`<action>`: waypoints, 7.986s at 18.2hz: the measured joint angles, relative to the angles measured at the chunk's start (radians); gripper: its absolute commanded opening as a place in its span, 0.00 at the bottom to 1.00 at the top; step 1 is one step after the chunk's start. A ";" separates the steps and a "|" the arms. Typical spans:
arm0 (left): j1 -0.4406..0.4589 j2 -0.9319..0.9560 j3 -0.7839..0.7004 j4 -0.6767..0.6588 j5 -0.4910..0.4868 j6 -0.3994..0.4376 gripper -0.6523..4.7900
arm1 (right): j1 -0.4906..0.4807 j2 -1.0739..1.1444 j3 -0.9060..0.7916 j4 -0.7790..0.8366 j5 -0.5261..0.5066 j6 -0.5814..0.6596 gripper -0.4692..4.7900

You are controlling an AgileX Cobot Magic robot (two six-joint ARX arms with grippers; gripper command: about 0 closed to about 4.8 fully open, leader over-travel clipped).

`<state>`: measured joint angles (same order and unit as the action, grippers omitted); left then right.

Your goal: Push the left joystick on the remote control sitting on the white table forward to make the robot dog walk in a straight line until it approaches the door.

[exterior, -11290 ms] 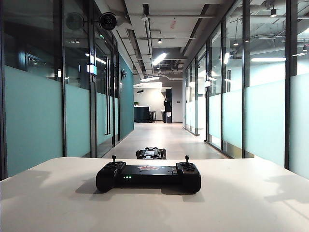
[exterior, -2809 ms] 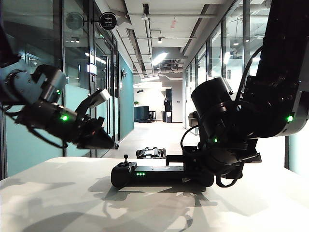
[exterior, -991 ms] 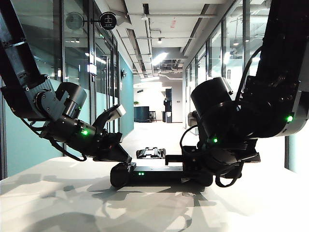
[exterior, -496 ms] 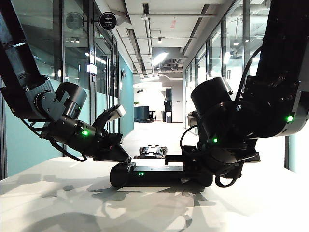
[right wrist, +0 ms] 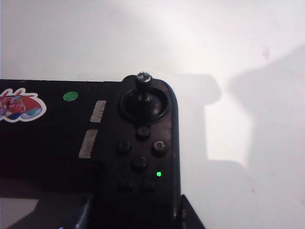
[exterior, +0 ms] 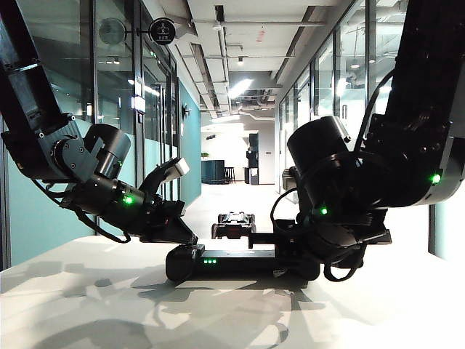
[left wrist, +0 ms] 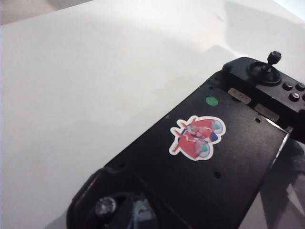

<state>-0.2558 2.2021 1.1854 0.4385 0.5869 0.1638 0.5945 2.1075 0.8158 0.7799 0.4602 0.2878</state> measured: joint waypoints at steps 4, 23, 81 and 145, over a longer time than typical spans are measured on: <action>0.000 0.009 0.006 0.011 0.000 0.000 0.11 | 0.000 0.000 0.000 0.000 0.000 0.000 0.36; 0.002 0.010 0.006 0.014 0.000 0.000 0.11 | 0.000 0.000 0.000 -0.001 0.000 0.000 0.36; 0.005 -0.700 0.006 -0.665 -0.239 -0.008 0.11 | 0.040 -0.228 -0.135 -0.117 0.014 -0.056 0.09; 0.002 -2.198 -1.178 -0.614 -0.673 -0.203 0.11 | 0.175 -1.394 -0.659 -0.439 -0.054 -0.194 0.09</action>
<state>-0.2535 0.0040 0.0074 -0.1757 -0.0864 -0.0387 0.7700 0.7139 0.1570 0.3405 0.4061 0.0940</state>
